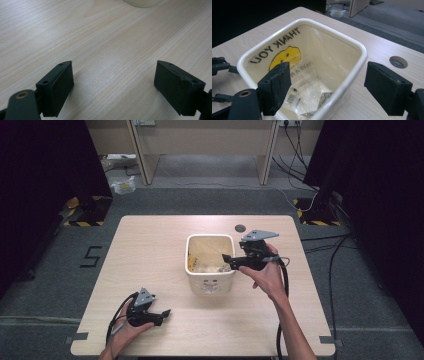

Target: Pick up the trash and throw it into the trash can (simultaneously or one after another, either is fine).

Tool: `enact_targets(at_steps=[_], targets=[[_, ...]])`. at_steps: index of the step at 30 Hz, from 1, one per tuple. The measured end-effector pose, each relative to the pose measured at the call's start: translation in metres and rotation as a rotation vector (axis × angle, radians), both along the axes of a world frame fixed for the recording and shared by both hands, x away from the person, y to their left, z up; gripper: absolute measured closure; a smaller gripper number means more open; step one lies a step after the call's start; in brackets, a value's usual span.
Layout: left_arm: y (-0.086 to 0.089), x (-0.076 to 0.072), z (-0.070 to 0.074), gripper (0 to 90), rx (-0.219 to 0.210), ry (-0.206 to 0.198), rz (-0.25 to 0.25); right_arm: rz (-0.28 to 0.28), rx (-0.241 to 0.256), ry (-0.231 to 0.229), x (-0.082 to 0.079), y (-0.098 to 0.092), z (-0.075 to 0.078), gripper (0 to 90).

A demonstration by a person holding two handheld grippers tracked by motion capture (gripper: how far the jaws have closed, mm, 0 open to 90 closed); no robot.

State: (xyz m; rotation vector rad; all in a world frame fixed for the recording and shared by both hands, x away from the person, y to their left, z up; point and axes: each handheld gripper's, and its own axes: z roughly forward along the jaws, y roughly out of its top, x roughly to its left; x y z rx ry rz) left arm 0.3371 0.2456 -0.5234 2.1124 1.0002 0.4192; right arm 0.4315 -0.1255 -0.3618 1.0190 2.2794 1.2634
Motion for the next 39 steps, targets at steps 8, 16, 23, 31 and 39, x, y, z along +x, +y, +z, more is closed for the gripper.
enact_targets(at_steps=[8,16,23,31,39], targets=[[0.000,0.000,0.000,14.9,0.000,0.000,0.000,-0.026,0.008,-0.010,-0.006,-0.018,0.000,20.7],[0.000,0.000,0.000,14.9,0.000,0.000,0.000,-0.048,0.010,-0.023,-0.016,-0.034,-0.002,20.3],[0.000,0.000,0.000,14.9,0.000,0.000,0.000,-0.051,0.009,-0.034,-0.029,-0.042,-0.008,19.6],[0.000,0.000,0.000,14.9,0.000,0.000,0.000,-0.052,0.012,-0.037,-0.038,-0.049,-0.011,19.5],[0.000,0.000,0.000,14.9,0.000,0.000,0.000,-0.051,-0.012,-0.049,-0.046,-0.050,-0.013,18.6]])
